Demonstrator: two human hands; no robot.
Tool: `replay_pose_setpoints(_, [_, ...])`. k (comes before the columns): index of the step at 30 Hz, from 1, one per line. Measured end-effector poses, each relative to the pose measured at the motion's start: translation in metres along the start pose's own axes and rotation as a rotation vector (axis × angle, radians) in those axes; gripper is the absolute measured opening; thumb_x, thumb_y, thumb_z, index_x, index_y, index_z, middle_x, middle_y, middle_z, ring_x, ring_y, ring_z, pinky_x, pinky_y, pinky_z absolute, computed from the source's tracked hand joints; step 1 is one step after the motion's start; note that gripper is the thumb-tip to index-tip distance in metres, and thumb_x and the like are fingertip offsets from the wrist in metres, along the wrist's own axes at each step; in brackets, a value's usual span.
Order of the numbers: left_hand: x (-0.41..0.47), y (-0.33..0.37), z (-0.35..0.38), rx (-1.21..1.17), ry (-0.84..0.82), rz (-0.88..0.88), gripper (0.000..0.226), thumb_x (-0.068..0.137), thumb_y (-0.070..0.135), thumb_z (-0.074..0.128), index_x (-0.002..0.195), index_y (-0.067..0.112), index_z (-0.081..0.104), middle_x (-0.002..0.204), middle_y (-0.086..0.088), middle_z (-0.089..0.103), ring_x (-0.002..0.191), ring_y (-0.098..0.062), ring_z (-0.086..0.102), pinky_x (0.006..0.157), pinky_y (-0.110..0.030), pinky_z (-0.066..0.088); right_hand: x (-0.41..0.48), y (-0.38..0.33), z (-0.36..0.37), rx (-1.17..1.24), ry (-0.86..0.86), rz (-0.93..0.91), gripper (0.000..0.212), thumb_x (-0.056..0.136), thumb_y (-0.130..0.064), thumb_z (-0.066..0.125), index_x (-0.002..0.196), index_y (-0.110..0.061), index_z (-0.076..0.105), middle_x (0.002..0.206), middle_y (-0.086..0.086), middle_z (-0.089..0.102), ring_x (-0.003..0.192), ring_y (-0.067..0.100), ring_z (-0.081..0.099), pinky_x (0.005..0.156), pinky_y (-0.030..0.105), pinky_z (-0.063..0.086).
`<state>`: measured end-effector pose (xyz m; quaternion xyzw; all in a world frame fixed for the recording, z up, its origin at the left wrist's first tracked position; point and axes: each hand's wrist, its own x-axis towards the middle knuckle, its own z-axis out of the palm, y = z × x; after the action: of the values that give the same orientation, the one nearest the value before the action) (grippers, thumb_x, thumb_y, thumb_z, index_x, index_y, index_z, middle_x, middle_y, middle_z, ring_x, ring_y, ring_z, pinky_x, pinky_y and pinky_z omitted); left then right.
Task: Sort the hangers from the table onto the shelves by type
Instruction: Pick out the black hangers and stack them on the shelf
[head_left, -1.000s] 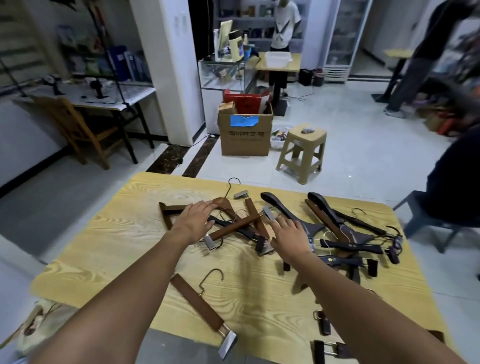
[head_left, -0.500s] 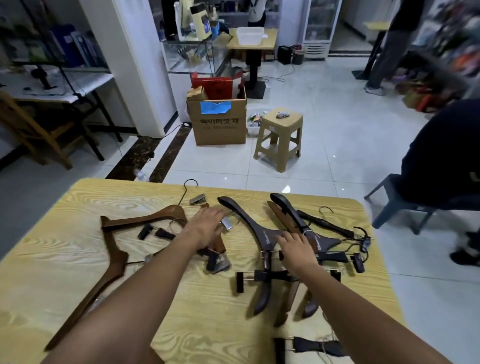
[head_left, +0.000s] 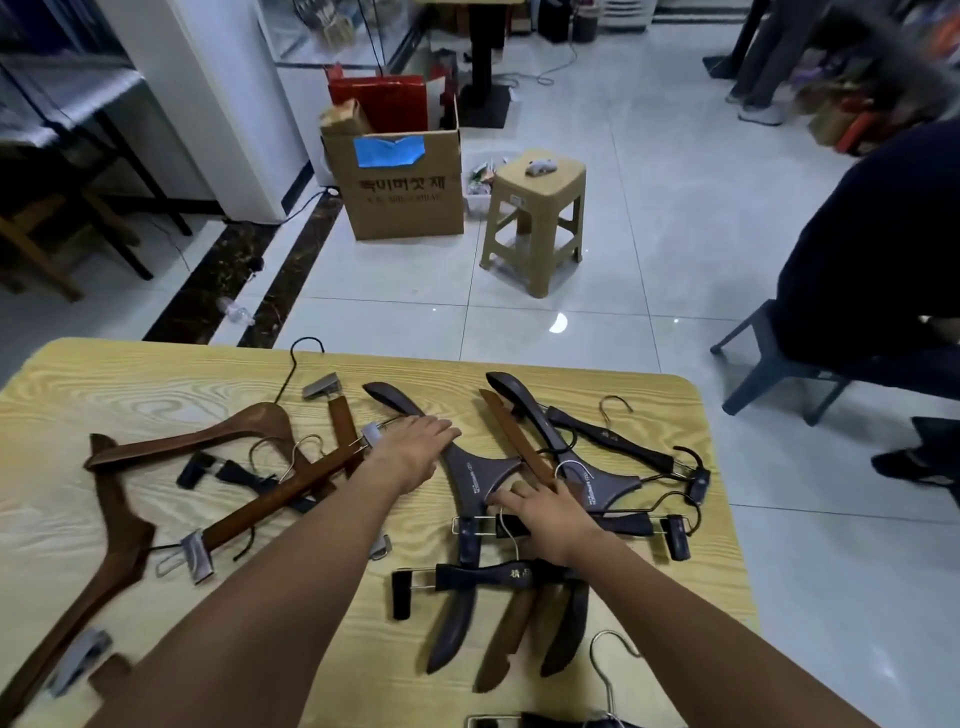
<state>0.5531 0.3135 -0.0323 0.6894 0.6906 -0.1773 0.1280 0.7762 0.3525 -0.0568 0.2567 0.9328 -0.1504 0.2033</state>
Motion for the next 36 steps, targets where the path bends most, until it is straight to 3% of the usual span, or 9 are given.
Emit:
replay_pose_setpoints(6, [0.03,0.006,0.003,0.075,-0.039,0.042,0.063,0.091,0.002,0.047,0.147,0.019,0.023,0.155,-0.002,0.023,0.144,-0.021,0.017,0.119,-0.034,0.011,0.004,0.008,0.01,0.038,0.096,-0.045,0.047,0.087,-0.014,0.059,0.129,-0.023,0.04,0.119,0.007,0.055,0.106,0.03,0.058,0.101,0.042,0.028])
replay_pose_setpoints(9, [0.045,0.011,0.006,0.148,-0.075,0.112,0.051,0.092,0.009,0.051,0.139,0.019,0.036,0.143,-0.003,0.039,0.136,-0.023,0.03,0.115,-0.035,0.018,0.004,0.011,0.011,0.131,0.12,-0.058,0.042,0.088,-0.017,0.06,0.126,-0.022,0.043,0.12,0.006,0.056,0.105,0.032,0.058,0.092,0.038,0.037])
replay_pose_setpoints(13, [0.054,0.011,0.01,0.199,-0.123,0.145,0.044,0.092,0.01,0.051,0.134,0.018,0.04,0.134,-0.007,0.041,0.127,-0.027,0.037,0.11,-0.036,0.023,0.002,0.013,0.008,0.217,0.113,-0.074,0.042,0.087,-0.024,0.061,0.125,-0.022,0.044,0.122,0.004,0.056,0.107,0.031,0.058,0.082,0.038,0.043])
replay_pose_setpoints(21, [0.057,0.005,0.001,0.244,-0.114,0.184,0.047,0.088,0.008,0.056,0.131,0.019,0.04,0.131,-0.006,0.043,0.125,-0.026,0.039,0.104,-0.039,0.031,-0.005,0.01,-0.003,0.259,0.088,-0.113,0.046,0.083,-0.018,0.059,0.127,-0.024,0.049,0.126,0.003,0.059,0.111,0.028,0.057,0.085,0.037,0.045])
replay_pose_setpoints(25, [0.054,0.003,-0.007,0.297,-0.09,0.195,0.044,0.091,0.004,0.051,0.132,0.016,0.038,0.13,-0.007,0.049,0.124,-0.026,0.042,0.103,-0.037,0.03,-0.009,0.007,-0.011,0.236,0.08,-0.135,0.044,0.085,-0.025,0.06,0.127,-0.027,0.052,0.125,0.001,0.062,0.113,0.025,0.057,0.078,0.033,0.04])
replay_pose_setpoints(29, [0.048,0.002,-0.021,0.342,-0.07,0.2,0.04,0.092,0.003,0.047,0.129,0.015,0.039,0.128,-0.007,0.053,0.123,-0.026,0.045,0.104,-0.037,0.028,-0.015,0.002,-0.017,0.219,0.054,-0.124,0.042,0.085,-0.028,0.062,0.125,-0.025,0.053,0.122,0.002,0.063,0.111,0.026,0.057,0.086,0.037,0.047])
replay_pose_setpoints(36, [0.031,0.007,-0.044,0.392,-0.025,0.23,0.037,0.091,0.017,0.056,0.126,0.017,0.044,0.126,-0.004,0.054,0.121,-0.024,0.046,0.1,-0.035,0.029,-0.029,-0.009,-0.026,0.217,-0.007,-0.084,0.049,0.088,-0.031,0.062,0.135,-0.023,0.049,0.121,0.005,0.052,0.114,0.027,0.052,0.085,0.037,0.044])
